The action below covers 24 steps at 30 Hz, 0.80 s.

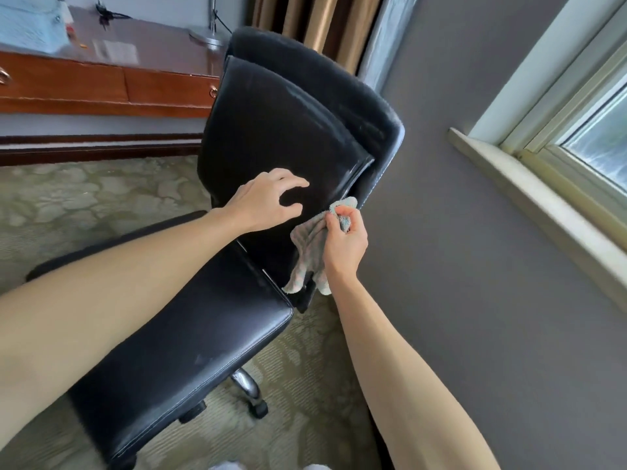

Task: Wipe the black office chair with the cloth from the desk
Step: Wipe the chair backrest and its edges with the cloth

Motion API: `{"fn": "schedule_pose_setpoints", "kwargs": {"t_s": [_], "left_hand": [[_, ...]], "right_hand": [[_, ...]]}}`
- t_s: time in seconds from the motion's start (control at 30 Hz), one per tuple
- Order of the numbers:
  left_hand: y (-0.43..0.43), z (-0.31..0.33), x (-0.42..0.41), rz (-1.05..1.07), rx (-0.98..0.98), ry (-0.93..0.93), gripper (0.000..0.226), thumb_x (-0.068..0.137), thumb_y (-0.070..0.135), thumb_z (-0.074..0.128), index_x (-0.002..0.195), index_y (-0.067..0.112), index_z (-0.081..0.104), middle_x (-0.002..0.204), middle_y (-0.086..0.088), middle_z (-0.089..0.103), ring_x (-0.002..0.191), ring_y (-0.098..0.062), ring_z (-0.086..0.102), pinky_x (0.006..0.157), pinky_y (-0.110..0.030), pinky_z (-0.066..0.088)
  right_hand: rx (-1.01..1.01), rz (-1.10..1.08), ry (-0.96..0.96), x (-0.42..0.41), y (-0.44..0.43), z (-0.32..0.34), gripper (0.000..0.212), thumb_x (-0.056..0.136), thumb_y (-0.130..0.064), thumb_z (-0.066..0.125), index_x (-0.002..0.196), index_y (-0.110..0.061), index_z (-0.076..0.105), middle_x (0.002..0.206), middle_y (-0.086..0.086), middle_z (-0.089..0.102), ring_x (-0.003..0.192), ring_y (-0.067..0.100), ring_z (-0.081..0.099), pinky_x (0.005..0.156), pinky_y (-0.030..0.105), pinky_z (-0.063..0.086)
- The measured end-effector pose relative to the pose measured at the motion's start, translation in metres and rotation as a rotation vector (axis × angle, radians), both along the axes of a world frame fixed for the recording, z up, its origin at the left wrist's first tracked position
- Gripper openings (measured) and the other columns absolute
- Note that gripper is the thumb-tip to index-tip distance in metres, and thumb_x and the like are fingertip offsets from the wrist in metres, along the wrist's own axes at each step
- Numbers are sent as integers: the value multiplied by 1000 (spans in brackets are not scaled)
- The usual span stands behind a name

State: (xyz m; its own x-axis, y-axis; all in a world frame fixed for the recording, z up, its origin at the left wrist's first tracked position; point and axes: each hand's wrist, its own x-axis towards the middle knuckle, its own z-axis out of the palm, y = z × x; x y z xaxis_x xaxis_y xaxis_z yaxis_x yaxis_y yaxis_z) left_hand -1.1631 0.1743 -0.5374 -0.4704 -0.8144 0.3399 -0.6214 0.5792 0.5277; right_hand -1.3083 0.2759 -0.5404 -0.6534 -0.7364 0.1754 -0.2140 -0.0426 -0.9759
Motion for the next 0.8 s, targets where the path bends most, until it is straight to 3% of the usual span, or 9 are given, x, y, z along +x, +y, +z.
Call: {"fn": "schedule_pose_setpoints", "kwargs": {"t_s": [0.13, 0.27, 0.43, 0.7, 0.8], "left_hand": [[13, 52, 24, 33, 47, 11, 47, 76, 62, 45, 122, 51, 47, 135, 17, 46, 122, -16, 46, 89, -39, 40], [29, 107, 52, 45, 96, -9, 52, 75, 62, 44, 125, 48, 48, 135, 16, 46, 122, -15, 45, 89, -35, 36], [45, 169, 84, 37, 131, -26, 52, 79, 56, 47, 129, 43, 51, 139, 11, 46, 125, -17, 44, 97, -42, 38], [57, 204, 114, 72, 122, -42, 44, 84, 47, 53, 127, 38, 55, 136, 8, 51, 122, -18, 46, 96, -36, 36], [55, 210, 123, 126, 137, -52, 40, 86, 47, 55, 125, 39, 55, 135, 7, 53, 121, -19, 49, 97, -41, 41]], "right_hand": [[77, -4, 4, 21, 15, 61, 11, 93, -22, 60, 85, -30, 62, 87, -15, 63, 76, -15, 55, 64, 1, 39], [154, -6, -3, 51, 32, 115, 10, 92, -25, 60, 84, -32, 60, 89, -13, 63, 76, -8, 57, 65, 12, 39], [209, 15, 39, 78, 51, 162, 12, 90, -24, 58, 83, -33, 60, 84, -14, 62, 83, 5, 59, 77, 27, 48], [214, 76, -20, 92, 54, 204, 15, 88, -22, 56, 77, -33, 56, 81, -18, 61, 73, -10, 56, 66, 15, 40], [214, 113, -20, 96, 51, 210, 11, 87, -24, 56, 78, -30, 57, 82, -17, 61, 75, -3, 57, 67, 18, 40]]}}
